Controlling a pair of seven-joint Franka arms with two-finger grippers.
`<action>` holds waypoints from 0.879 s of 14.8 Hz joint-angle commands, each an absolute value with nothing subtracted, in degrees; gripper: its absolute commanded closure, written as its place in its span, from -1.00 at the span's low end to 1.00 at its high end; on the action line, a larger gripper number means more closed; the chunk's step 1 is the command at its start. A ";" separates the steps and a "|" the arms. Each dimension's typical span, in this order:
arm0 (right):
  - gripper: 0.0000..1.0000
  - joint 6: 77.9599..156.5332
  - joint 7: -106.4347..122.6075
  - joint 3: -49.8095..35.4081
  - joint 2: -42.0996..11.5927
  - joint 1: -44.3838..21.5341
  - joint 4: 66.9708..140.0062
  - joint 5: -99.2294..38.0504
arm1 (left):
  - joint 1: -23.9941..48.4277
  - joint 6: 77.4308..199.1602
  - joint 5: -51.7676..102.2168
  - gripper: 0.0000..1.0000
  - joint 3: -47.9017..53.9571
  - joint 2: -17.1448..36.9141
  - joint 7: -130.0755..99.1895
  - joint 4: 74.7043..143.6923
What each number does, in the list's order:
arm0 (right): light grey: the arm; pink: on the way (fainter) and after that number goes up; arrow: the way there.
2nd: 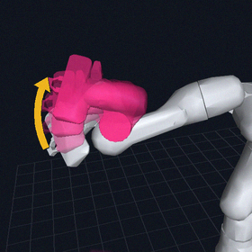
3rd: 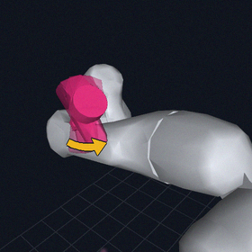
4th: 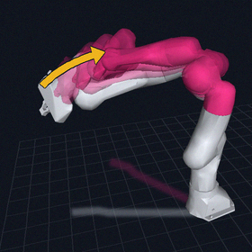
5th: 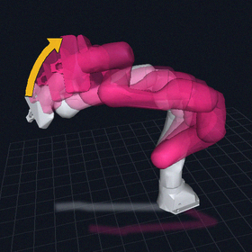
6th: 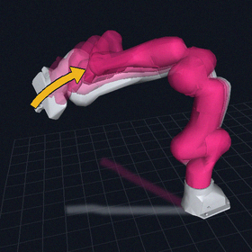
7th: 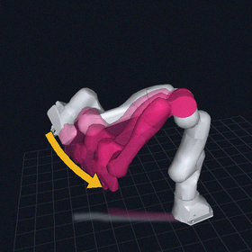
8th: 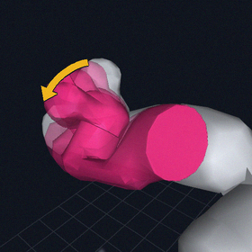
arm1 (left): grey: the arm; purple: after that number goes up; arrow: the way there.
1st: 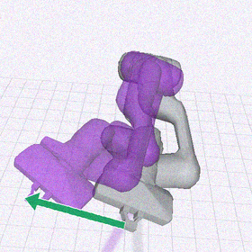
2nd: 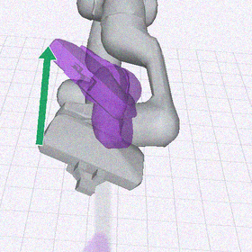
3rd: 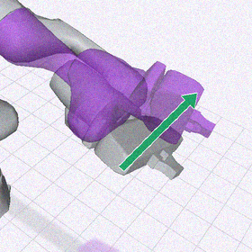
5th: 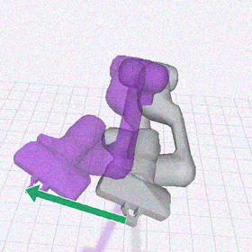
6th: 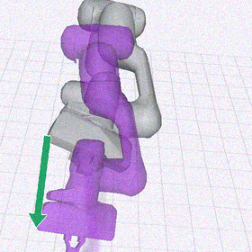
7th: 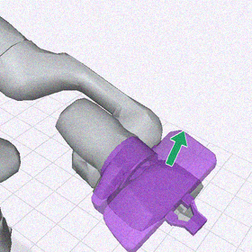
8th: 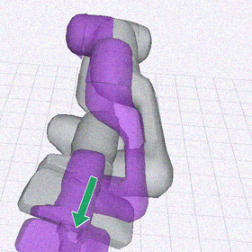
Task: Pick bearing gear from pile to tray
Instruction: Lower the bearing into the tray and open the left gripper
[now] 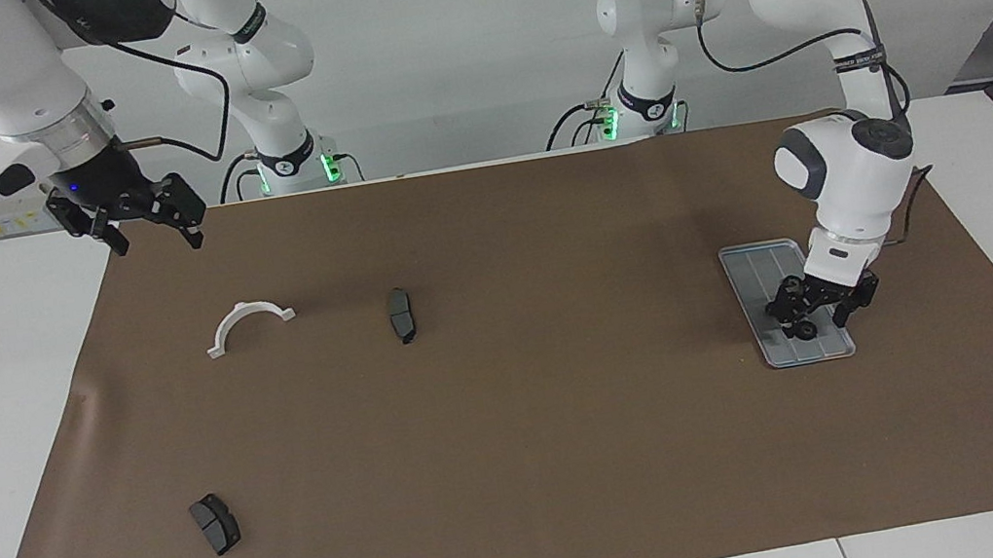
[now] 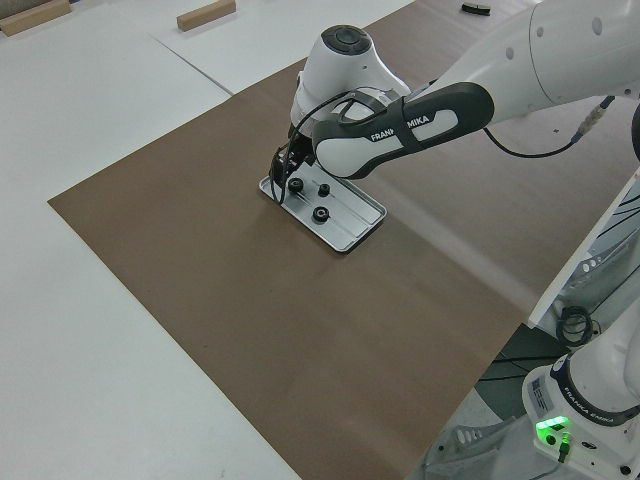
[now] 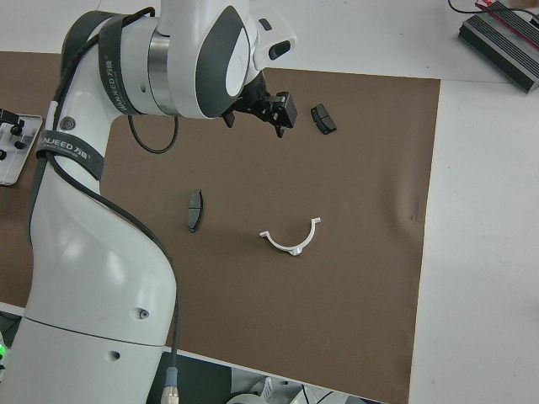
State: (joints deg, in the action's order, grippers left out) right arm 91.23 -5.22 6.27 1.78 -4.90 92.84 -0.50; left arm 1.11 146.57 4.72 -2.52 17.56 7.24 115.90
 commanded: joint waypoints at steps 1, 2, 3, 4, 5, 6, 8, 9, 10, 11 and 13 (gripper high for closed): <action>-1.00 91.58 -3.69 6.06 3.16 -4.48 94.31 -1.49 | 1.40 139.33 4.22 -1.00 -2.37 12.58 7.47 116.10; -1.00 91.58 -3.69 6.06 3.16 -4.48 94.31 -1.49 | 2.19 137.39 4.22 -1.00 -2.37 11.61 7.30 115.93; -1.00 91.58 -3.69 6.06 3.16 -4.48 94.31 -1.49 | 2.46 135.55 4.22 -1.00 -2.37 10.73 7.29 115.75; -1.00 91.58 -3.69 6.06 3.16 -4.48 94.31 -1.49 | 2.55 133.44 4.13 -1.00 -2.37 9.77 7.21 115.40; -1.00 91.58 -3.69 6.06 3.16 -4.48 94.31 -1.49 | 2.72 131.42 4.13 -1.00 -2.37 8.71 7.12 114.97; -1.00 91.58 -3.69 6.06 3.16 -4.48 94.31 -1.41 | 3.33 129.05 3.87 -1.00 -2.37 7.83 7.12 114.35; -1.00 91.58 -3.69 6.06 3.16 -4.48 94.31 -1.49 | 3.86 123.43 2.12 -1.00 -2.20 6.59 7.03 112.25; -1.00 91.58 -3.69 6.06 3.16 -4.48 94.31 -1.49 | 4.65 121.31 1.94 -1.00 -2.20 5.81 6.77 111.54; -1.00 91.58 -3.69 6.06 3.16 -4.48 94.31 -1.49 | 5.18 120.25 1.76 -1.00 -2.28 5.02 5.64 111.45; -1.00 91.58 -3.69 6.06 3.16 -4.48 94.31 -1.49 | 5.88 119.28 1.76 -1.00 -2.29 4.14 4.41 111.45; -1.00 91.58 -3.69 6.06 3.16 -4.48 94.31 -1.41 | 7.55 116.56 1.50 -1.00 -2.20 2.30 2.91 111.27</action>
